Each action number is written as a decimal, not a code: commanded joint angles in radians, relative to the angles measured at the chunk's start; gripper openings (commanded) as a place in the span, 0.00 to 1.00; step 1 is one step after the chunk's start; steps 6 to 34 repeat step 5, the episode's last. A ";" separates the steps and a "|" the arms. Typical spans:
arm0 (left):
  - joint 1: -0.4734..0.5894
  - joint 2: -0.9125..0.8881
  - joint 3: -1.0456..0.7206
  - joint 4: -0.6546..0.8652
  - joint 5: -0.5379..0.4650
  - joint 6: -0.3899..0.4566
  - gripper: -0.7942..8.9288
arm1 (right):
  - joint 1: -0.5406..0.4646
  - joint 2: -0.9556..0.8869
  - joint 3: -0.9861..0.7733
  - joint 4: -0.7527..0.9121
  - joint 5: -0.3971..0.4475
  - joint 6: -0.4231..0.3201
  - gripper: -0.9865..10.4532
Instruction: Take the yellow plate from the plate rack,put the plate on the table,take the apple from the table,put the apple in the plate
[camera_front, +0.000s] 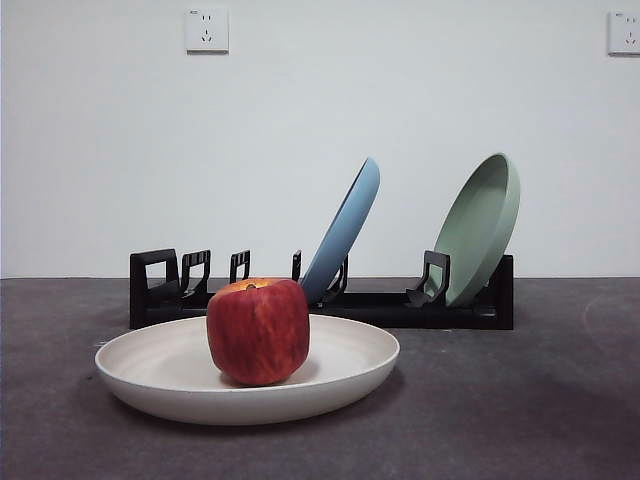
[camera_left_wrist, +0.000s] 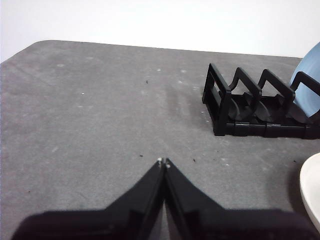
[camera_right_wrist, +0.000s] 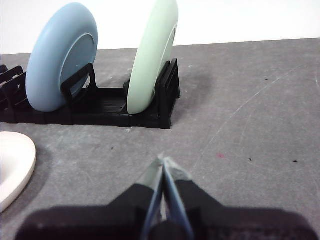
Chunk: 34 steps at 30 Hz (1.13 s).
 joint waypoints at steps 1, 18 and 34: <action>0.003 -0.003 -0.016 0.006 0.006 0.012 0.08 | -0.003 -0.002 -0.017 0.005 0.003 0.010 0.09; 0.003 -0.003 -0.016 0.006 0.006 0.012 0.08 | -0.003 -0.002 -0.017 0.005 0.003 0.009 0.09; 0.003 -0.003 -0.016 0.006 0.006 0.012 0.08 | -0.003 -0.002 -0.017 0.005 0.003 0.009 0.09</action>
